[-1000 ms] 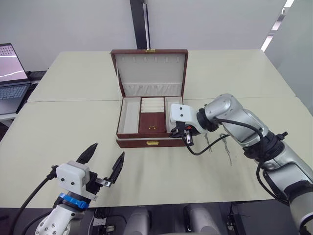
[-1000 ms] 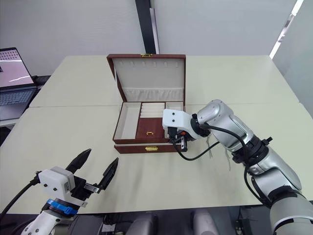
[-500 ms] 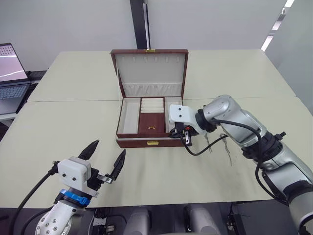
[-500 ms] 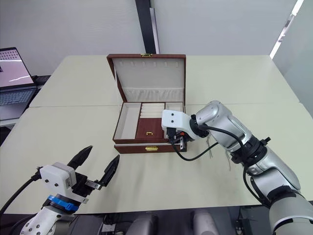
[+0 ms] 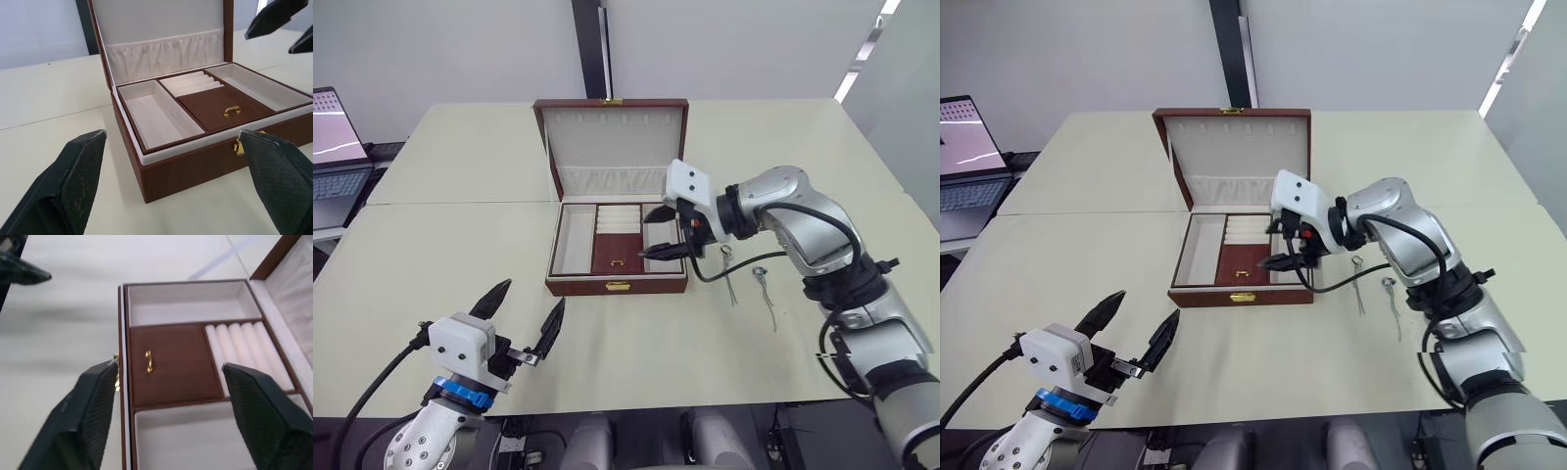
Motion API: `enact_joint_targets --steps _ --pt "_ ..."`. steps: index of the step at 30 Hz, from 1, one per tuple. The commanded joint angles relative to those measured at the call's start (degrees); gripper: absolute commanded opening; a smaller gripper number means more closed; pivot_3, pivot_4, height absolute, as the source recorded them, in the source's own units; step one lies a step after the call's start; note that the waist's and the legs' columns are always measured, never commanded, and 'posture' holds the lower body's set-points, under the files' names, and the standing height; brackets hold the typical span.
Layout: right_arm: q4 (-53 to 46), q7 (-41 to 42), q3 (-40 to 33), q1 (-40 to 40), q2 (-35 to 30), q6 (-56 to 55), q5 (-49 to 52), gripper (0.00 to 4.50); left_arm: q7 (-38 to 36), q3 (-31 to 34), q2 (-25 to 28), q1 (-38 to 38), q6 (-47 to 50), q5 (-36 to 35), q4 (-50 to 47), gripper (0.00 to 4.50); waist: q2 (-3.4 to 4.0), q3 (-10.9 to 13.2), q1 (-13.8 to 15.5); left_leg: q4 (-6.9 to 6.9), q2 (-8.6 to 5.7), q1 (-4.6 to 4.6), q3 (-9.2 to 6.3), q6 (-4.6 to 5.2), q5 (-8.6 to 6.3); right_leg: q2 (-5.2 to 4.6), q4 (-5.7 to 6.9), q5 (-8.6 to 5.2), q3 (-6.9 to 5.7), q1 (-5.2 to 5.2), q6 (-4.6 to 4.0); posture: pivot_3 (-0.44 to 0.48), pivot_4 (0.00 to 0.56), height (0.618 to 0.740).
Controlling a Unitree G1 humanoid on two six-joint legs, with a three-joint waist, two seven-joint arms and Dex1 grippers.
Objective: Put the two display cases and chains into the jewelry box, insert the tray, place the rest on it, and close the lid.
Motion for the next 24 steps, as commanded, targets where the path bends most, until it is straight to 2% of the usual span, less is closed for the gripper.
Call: enact_joint_targets --steps 1,5,11,12,21,24 --pt "2.3 -4.1 -4.4 1.4 4.7 -8.1 2.0 2.79 -0.8 0.7 1.0 -1.4 -0.4 -0.9 -0.3 4.5 0.0 0.0 0.1 0.0 0.0 0.0 -0.02 0.0 0.0 0.0 0.0 0.0 -0.02 0.0 0.0 0.0 0.15 0.74" --pt "8.3 -8.1 -5.6 4.1 10.7 -16.5 1.6 1.71 -1.6 0.8 1.5 -3.0 -0.7 -1.2 1.5 4.5 0.0 0.0 0.1 0.0 -0.03 -0.02 0.0 0.0 0.0 -0.04 -0.01 0.0 0.02 0.0 -0.01 0.0 0.15 0.74" --pt "17.8 -9.3 -1.8 7.5 12.4 -26.3 -3.8 0.15 -2.5 0.9 1.6 -4.2 -1.1 -1.3 2.4 4.5 0.0 0.0 0.2 0.01 -0.04 -0.01 0.0 -0.01 0.0 -0.04 0.02 0.01 0.02 0.0 -0.01 0.0 0.15 0.74" --pt "18.6 -9.5 -1.7 7.7 12.6 -26.9 -4.2 0.03 -2.7 1.0 1.5 -4.1 -1.2 -1.3 2.5 4.5 0.0 0.0 0.2 0.0 -0.04 -0.01 0.0 -0.01 0.0 -0.03 0.02 0.01 0.01 -0.01 -0.01 0.0 0.15 0.74" --pt "21.0 -8.7 -0.6 8.7 11.9 -25.7 -6.6 0.03 -2.8 0.5 1.7 -4.9 -0.5 -1.2 2.3 4.5 0.0 0.0 0.1 0.0 -0.02 0.02 -0.02 -0.01 0.0 -0.02 0.04 0.01 0.01 0.0 -0.01 0.0 0.15 0.74" --pt "19.4 -7.5 -3.2 8.5 11.6 -24.7 -3.7 0.03 -3.0 0.4 2.0 -6.0 0.2 -1.7 2.7 4.5 0.0 0.0 0.1 0.0 -0.03 0.02 -0.02 -0.01 0.0 -0.02 0.04 0.01 0.01 0.01 -0.01 0.0 0.15 0.74"
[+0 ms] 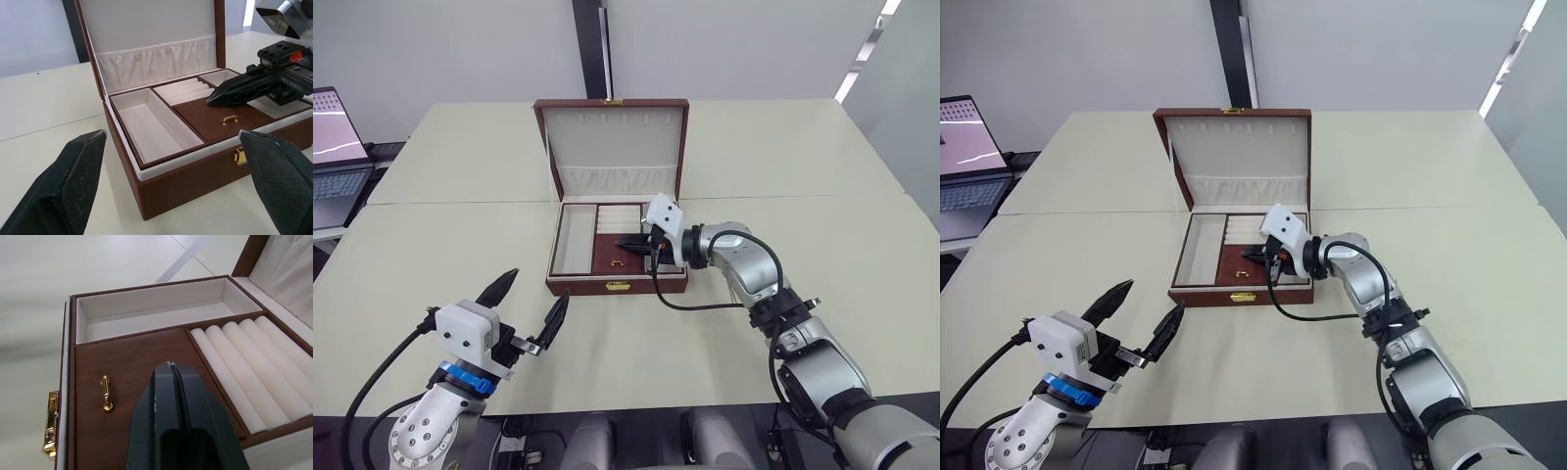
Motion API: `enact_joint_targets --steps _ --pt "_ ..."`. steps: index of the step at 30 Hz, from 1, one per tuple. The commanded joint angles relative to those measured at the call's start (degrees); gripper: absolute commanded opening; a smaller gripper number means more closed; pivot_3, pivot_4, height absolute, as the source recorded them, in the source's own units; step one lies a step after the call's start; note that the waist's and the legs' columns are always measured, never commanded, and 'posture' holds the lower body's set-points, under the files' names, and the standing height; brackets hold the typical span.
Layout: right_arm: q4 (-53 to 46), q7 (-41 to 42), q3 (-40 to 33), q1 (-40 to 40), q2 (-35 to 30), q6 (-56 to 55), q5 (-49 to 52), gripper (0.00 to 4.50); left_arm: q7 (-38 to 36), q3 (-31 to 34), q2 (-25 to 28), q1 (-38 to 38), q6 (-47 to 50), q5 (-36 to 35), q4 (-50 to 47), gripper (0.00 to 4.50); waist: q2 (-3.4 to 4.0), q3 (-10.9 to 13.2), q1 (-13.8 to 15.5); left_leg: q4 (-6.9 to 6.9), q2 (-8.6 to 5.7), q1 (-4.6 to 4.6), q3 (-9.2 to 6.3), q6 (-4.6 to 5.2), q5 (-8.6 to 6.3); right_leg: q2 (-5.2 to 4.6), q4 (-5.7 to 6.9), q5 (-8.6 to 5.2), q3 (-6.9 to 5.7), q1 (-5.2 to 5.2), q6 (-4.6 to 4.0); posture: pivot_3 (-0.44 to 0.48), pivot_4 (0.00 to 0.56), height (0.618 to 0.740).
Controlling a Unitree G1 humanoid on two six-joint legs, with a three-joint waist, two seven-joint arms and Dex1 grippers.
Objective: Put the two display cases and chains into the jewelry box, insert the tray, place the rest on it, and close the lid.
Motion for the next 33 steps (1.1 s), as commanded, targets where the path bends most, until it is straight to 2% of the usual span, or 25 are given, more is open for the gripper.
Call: enact_joint_targets --steps 1,4,8,11,15,19,24,25,33 --pt "-3.5 1.5 -3.5 -0.4 -0.4 1.8 3.9 0.03 -0.5 0.1 1.0 -1.2 0.5 -1.1 -0.6 4.5 0.0 0.0 0.0 0.0 0.0 0.0 0.0 0.0 0.0 0.0 0.0 0.0 0.0 0.0 0.0 0.0 0.15 0.74" --pt "-7.1 2.0 -7.2 -0.3 -0.5 3.1 7.9 0.03 -0.7 0.6 1.6 -2.0 1.6 -2.0 -0.3 4.5 0.0 0.0 0.0 0.0 0.0 -0.01 -0.01 0.0 0.0 0.0 0.0 0.0 0.0 -0.01 0.0 0.0 0.15 0.74" --pt "-13.6 4.9 -10.3 1.5 -5.4 6.1 11.8 0.03 -1.7 2.9 4.1 -3.4 6.4 -6.1 0.9 4.5 0.01 0.0 0.1 0.0 0.0 -0.03 -0.07 0.0 0.0 0.0 -0.01 0.0 -0.03 0.0 0.0 0.0 0.15 0.74" --pt "-16.0 7.2 -12.5 4.8 -12.4 7.3 12.5 0.54 -2.7 6.2 6.8 -5.2 9.6 -9.5 3.2 4.5 -0.01 0.0 0.4 0.0 -0.01 -0.03 -0.11 0.0 0.0 -0.02 -0.04 0.0 -0.08 0.05 0.0 0.0 0.15 0.74" --pt "-19.3 8.5 -17.1 11.2 -22.0 10.1 13.9 1.62 -6.1 10.9 11.2 -6.1 11.3 -11.9 7.5 4.5 -0.01 0.0 0.3 0.0 -0.03 -0.05 -0.05 0.01 0.0 -0.07 -0.07 0.0 -0.05 0.04 0.0 0.0 0.15 0.74" --pt "-19.6 8.2 -23.2 18.4 -28.5 9.6 15.5 2.76 -8.5 15.0 15.6 -7.5 13.2 -13.2 12.0 4.5 0.0 0.0 0.1 -0.03 -0.02 -0.03 0.05 0.01 -0.01 -0.05 -0.08 -0.01 0.0 0.01 0.0 0.0 0.15 0.74" --pt "-20.1 7.2 -28.6 25.9 -32.4 7.7 16.0 4.35 -11.6 18.7 20.4 -9.1 13.5 -12.4 18.3 4.5 0.0 0.0 -0.1 -0.03 0.02 0.02 0.09 0.01 -0.01 0.02 -0.04 -0.01 0.03 0.04 0.0 0.0 0.15 0.74" --pt "-19.5 7.0 -29.6 27.1 -32.9 6.9 15.8 4.48 -12.5 19.3 21.5 -9.4 13.6 -12.4 19.5 4.5 0.0 0.0 -0.2 -0.02 0.02 0.04 0.11 0.01 -0.01 0.02 -0.04 -0.01 0.04 0.04 0.01 0.0 0.15 0.74" --pt "-12.4 5.1 -36.1 35.1 -36.6 0.9 14.4 4.48 -20.0 22.9 30.4 -13.7 11.0 -9.9 34.3 4.5 -0.01 0.0 0.2 -0.04 0.0 0.02 0.11 0.01 -0.01 0.01 -0.07 -0.01 0.02 0.05 0.0 0.0 0.15 0.74"
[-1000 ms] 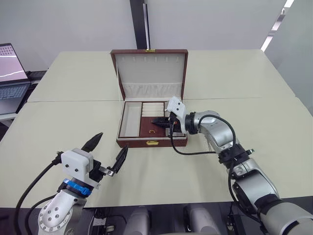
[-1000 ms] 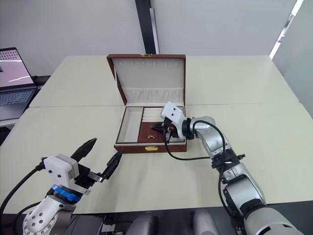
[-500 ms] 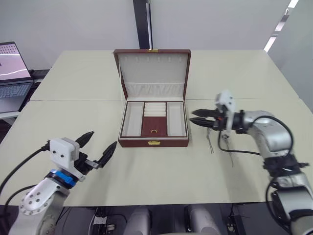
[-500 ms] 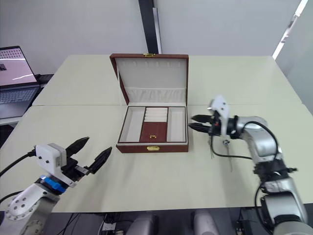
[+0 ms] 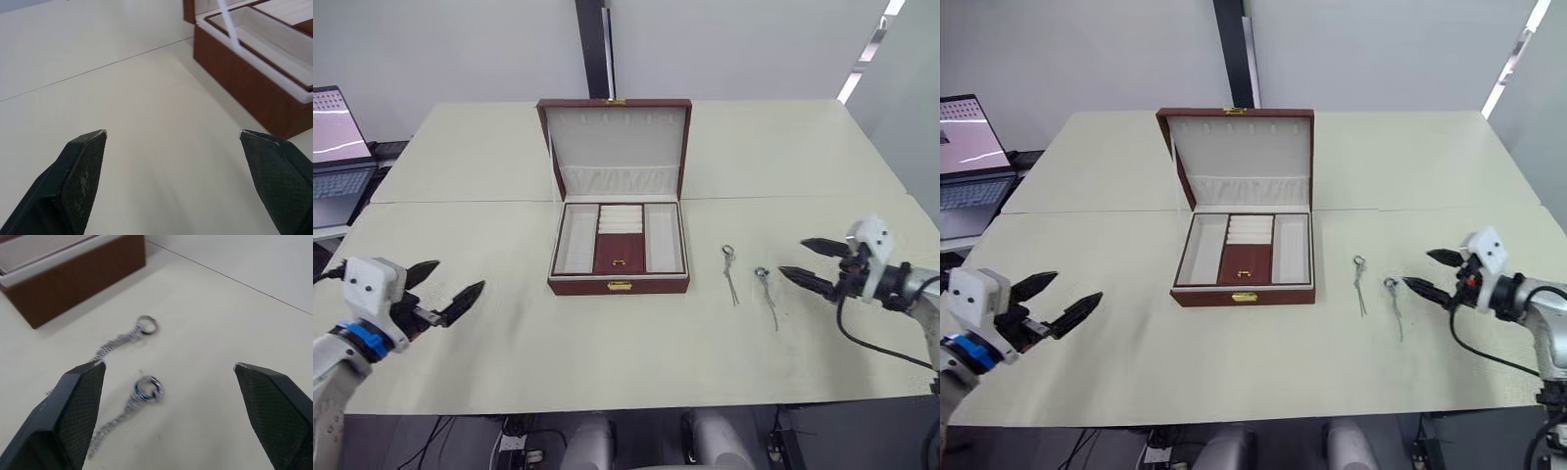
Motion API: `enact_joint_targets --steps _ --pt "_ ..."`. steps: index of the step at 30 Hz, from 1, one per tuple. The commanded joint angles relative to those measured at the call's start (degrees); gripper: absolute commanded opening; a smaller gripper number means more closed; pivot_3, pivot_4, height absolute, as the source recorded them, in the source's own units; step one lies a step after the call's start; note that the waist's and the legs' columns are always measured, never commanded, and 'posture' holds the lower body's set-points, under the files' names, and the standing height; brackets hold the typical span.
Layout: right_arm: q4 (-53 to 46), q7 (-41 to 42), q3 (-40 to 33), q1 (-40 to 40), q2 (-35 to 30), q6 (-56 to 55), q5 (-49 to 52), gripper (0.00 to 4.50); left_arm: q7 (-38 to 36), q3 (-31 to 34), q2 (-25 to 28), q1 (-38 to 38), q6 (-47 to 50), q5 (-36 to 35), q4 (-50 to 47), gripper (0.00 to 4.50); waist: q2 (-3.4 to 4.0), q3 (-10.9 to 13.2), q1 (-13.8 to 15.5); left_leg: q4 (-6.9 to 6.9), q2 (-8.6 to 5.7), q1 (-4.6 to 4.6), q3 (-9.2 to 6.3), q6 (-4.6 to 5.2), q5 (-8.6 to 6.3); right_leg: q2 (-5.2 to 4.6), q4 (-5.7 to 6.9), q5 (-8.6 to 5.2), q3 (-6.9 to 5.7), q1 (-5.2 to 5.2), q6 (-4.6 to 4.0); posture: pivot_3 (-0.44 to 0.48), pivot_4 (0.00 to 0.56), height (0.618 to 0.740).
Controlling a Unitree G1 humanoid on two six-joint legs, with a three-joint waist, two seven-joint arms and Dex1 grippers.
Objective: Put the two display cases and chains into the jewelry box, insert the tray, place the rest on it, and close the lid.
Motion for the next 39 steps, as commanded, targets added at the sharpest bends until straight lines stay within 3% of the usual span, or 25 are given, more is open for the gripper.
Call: enact_joint_targets --steps 1,12,27,33,39 --pt "0.3 -1.1 -3.2 1.8 -1.2 -2.4 0.1 4.48 -3.0 2.6 2.6 -2.1 -2.8 1.4 4.9 4.5 0.0 0.0 0.0 0.0 -0.01 0.0 0.02 0.0 0.0 -0.01 -0.01 0.0 0.01 0.0 0.0 0.0 0.15 0.74" --pt "-0.1 -3.7 -3.8 5.0 -1.2 -3.5 0.0 4.48 -5.7 1.7 3.5 -6.7 -5.2 4.3 11.0 4.5 0.01 0.0 -0.2 0.0 0.03 0.03 0.04 0.0 0.0 -0.01 0.02 0.0 0.04 -0.01 0.0 0.0 0.15 0.74" --pt "-5.6 -7.9 -4.4 4.0 1.6 0.5 3.6 4.48 -7.3 1.6 1.9 -3.7 -5.0 3.5 6.3 4.5 0.01 0.0 -0.2 0.0 0.07 0.03 0.01 0.0 0.0 -0.02 0.05 0.0 0.04 -0.01 0.0 0.0 0.15 0.74" --pt "-13.6 -12.3 -5.1 5.8 4.9 5.8 7.6 4.48 -10.9 -2.3 1.9 -4.5 -4.9 3.0 1.2 4.5 0.0 0.0 -0.1 0.0 0.06 0.01 -0.01 0.0 0.0 -0.08 0.05 0.0 0.04 0.0 0.0 0.0 0.15 0.74" --pt "-23.6 -21.1 -3.7 8.9 11.6 9.5 8.6 4.48 -13.0 -11.6 0.7 -10.2 -3.8 1.9 -6.9 4.5 -0.02 0.0 0.1 0.03 0.06 -0.04 -0.07 -0.01 0.01 -0.11 0.06 0.01 0.02 0.02 0.02 0.0 0.15 0.74"
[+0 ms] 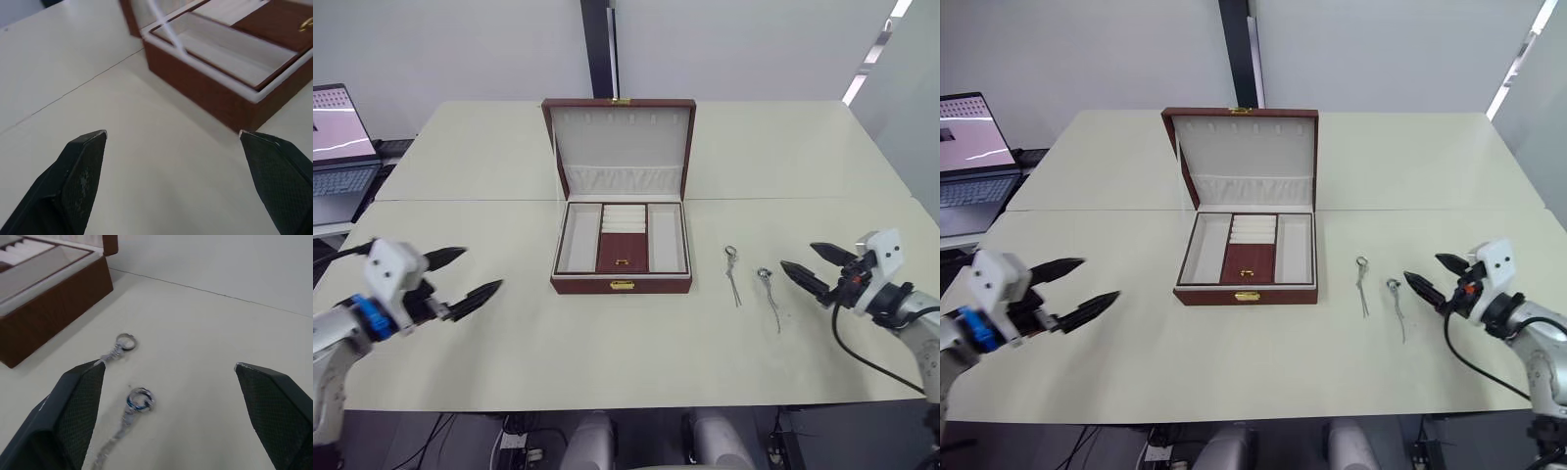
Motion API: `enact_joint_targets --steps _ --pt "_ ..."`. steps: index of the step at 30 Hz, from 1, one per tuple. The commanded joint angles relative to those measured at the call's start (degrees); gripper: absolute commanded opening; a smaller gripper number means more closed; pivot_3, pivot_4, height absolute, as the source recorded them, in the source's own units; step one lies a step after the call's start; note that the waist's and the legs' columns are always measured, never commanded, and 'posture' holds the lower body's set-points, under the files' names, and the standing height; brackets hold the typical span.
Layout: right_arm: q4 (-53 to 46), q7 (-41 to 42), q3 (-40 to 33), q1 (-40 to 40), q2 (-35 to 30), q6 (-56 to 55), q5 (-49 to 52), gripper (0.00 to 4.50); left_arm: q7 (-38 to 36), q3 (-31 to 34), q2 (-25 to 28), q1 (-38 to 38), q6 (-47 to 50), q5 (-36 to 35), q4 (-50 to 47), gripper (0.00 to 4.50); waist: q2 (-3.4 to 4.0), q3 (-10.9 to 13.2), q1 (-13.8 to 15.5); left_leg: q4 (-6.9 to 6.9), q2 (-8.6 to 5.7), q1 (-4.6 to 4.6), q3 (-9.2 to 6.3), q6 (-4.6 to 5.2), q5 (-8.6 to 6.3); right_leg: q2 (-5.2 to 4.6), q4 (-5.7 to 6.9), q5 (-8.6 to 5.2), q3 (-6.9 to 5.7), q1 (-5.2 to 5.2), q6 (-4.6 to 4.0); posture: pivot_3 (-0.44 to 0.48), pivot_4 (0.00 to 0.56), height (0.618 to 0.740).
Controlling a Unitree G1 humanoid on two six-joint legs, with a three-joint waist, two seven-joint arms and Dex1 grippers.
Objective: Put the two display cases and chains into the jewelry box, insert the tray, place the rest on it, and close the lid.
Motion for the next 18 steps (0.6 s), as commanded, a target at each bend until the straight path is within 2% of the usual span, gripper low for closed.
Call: enact_joint_targets --steps 1,9,18 --pt "-4.9 -4.7 -0.4 1.0 1.1 0.7 -0.6 4.48 -0.9 -4.1 -0.9 -1.9 0.7 -1.3 -4.8 4.5 0.0 0.0 -0.1 0.0 -0.01 0.0 0.02 0.0 0.0 -0.02 0.0 0.0 0.03 -0.01 0.0 0.0 0.15 0.74" --pt "-10.0 -13.7 5.3 5.6 6.5 0.0 -6.3 4.48 -3.6 -16.3 -4.3 -7.1 2.1 -1.4 -10.9 4.5 0.01 0.0 -0.4 -0.01 -0.04 0.06 0.03 0.0 0.0 0.13 0.1 0.0 0.02 -0.04 0.0 0.0 0.15 0.74" --pt "-7.5 -19.2 10.6 7.4 9.3 -1.1 -13.8 4.48 -6.7 -22.0 -6.6 -8.5 -0.6 -0.4 -11.4 4.5 0.01 0.0 -0.3 0.0 -0.05 0.07 0.06 0.0 0.0 0.13 0.1 0.0 0.05 -0.03 0.0 0.0 0.15 0.74"
